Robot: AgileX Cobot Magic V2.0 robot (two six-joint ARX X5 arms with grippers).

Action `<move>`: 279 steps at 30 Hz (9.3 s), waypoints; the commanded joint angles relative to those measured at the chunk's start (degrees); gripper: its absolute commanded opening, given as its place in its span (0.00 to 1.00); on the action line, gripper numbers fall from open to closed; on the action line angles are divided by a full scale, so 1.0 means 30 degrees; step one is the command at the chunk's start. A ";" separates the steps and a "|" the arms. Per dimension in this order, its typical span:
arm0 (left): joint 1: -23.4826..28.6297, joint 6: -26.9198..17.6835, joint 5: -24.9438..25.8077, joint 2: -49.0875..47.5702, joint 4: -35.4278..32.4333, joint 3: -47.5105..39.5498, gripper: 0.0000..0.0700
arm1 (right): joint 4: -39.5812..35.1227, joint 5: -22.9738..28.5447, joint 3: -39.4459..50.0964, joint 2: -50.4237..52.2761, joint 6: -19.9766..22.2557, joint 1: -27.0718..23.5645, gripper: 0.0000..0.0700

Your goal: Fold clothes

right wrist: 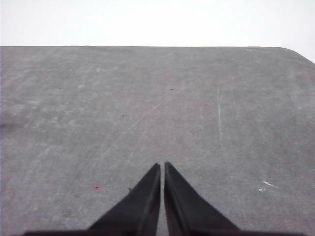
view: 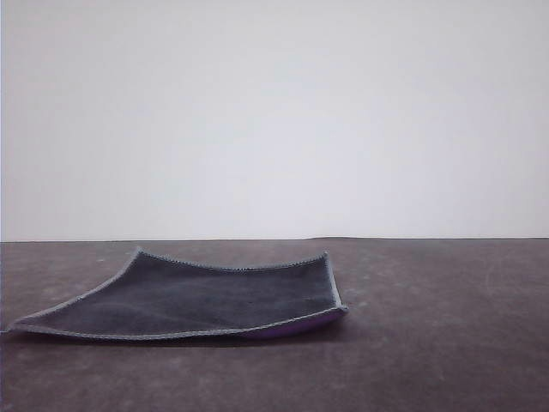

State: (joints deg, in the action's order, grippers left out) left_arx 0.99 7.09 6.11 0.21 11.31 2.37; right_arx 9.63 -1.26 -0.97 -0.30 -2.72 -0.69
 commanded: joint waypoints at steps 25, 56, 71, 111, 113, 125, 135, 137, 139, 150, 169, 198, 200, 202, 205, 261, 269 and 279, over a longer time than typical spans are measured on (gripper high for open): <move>0.0036 -0.0007 -0.0058 -0.0007 0.0226 -0.0350 0.02 | -0.0211 0.0073 0.0087 0.0029 0.0255 0.0044 0.01; 0.0036 0.0007 -0.0051 -0.0007 -0.0075 -0.0350 0.02 | -0.0342 0.0073 0.0087 0.0029 0.0248 0.0044 0.01; -0.0022 0.3017 -0.0066 0.1423 -0.0994 0.3406 0.02 | -0.0279 -0.0027 -0.1988 -0.0658 -0.4273 0.0044 0.01; -0.0073 0.0170 0.7701 2.4618 0.2813 1.6597 0.02 | -0.0105 -0.9184 -1.5861 -2.5609 -0.2790 0.2193 0.01; -0.0073 0.0260 0.7701 2.4618 0.2827 1.6597 0.04 | -0.0039 -0.9251 -1.5861 -2.5609 -0.2790 0.2193 0.01; -0.0080 0.0411 0.7905 2.4750 0.2907 1.6597 0.53 | -0.0082 -0.9936 -1.5861 -2.5740 -0.2797 0.2699 0.74; -0.0080 0.0851 0.8179 2.8484 0.1609 1.7459 0.52 | -0.3074 -1.1762 -1.6184 -2.9521 -0.4147 0.4414 0.74; -0.0080 0.0833 0.8738 2.9630 0.1327 1.7871 0.52 | -0.3405 -1.2025 -1.6595 -3.0536 -0.4387 0.4619 0.74; -0.0080 0.0843 0.9083 3.0741 0.1101 1.8400 0.52 | -0.3664 -1.2091 -1.7080 -3.1428 -0.4509 0.4759 0.74; -0.0096 0.0628 1.0828 3.6424 0.2042 2.3203 0.50 | -0.3642 -1.2721 -2.0625 -3.5464 -0.5176 0.4879 0.74; -0.1364 0.0027 1.1982 3.8556 0.2949 2.5230 0.50 | -0.3784 -1.3932 -2.2578 -3.8410 -0.5956 0.6098 0.73; -0.1748 -0.0483 1.1396 3.8556 0.3488 2.5238 0.00 | -0.3976 -1.3364 -2.2586 -3.8410 -0.5748 0.5841 0.01; -0.1623 -0.0750 1.1529 3.8556 0.4244 2.5264 0.00 | -0.3690 -1.4505 -2.2636 -3.8408 -0.5741 0.5573 0.01; -0.1483 -0.1194 1.1823 3.8551 0.5205 2.5365 0.00 | -0.3215 -1.5895 -2.2757 -3.8403 -0.5741 0.5283 0.01; -0.1215 -0.1861 1.2814 3.8548 0.6848 2.5751 0.00 | -0.2681 -1.8178 -2.2889 -3.8371 -0.5748 0.4885 0.00; -0.0962 -1.0630 1.4105 3.8548 2.4117 2.7445 0.38 | 1.1528 -2.1316 -2.2979 -3.7281 0.2507 0.5814 0.53; -0.0962 -1.0564 1.3959 3.8517 2.4166 2.7445 0.46 | 1.1511 -2.1429 -2.2981 -3.7281 0.2688 0.5797 0.60; -0.0888 -1.1020 1.3923 3.7060 2.4075 2.7512 0.46 | 1.1540 -1.9147 -2.3096 -3.5781 0.2988 0.5535 0.62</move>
State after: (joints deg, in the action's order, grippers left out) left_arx -1.73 -24.59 47.90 112.20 81.62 83.50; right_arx 44.34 -59.10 -69.17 -108.42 5.00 15.94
